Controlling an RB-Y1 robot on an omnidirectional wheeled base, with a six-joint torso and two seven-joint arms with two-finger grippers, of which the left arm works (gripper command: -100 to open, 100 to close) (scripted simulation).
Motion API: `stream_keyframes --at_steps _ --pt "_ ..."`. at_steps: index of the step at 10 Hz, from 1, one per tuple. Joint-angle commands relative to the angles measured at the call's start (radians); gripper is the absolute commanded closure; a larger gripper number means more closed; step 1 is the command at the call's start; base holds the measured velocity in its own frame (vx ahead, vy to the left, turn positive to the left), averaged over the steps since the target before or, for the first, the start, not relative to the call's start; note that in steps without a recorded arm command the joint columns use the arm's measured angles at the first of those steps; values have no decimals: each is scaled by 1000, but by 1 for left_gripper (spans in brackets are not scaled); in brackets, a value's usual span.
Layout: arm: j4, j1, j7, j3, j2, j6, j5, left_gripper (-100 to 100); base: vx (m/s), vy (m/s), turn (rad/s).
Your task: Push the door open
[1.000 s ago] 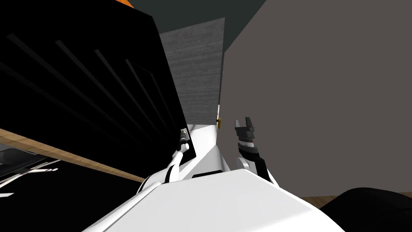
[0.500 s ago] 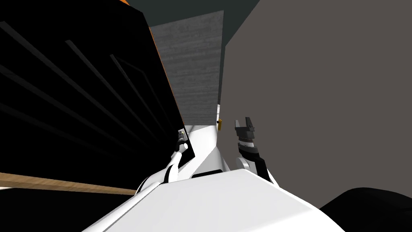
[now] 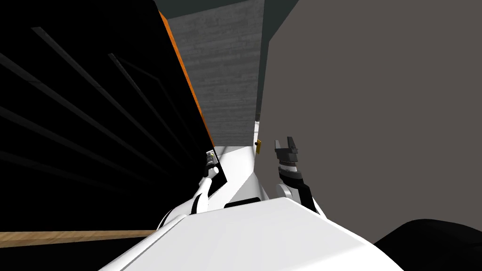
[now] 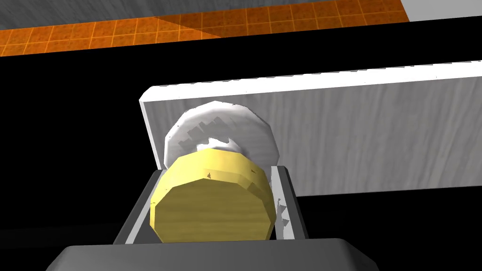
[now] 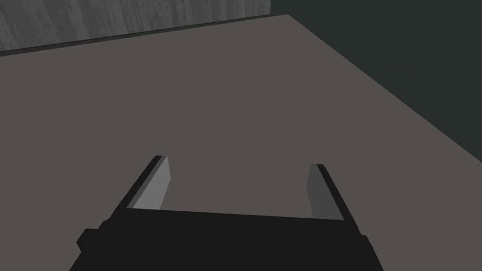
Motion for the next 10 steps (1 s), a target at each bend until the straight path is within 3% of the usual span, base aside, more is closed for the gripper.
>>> stream_keyframes --at_steps 1,2,4,6,7,10 --pt "19 -7 -2 13 23 -28 10 100 19 16 -25" --pt "6 -3 -36 38 26 -40 34 100 108 39 -59" --pt "6 -3 -36 38 26 -40 34 100 123 36 16" --pt "-6 0 -71 63 26 -52 60 100 72 51 37" --pt "8 -8 -47 65 28 -42 25 -100 -36 53 213" --pt "41 -33 -38 90 13 -49 -23 -100 -149 -13 195"
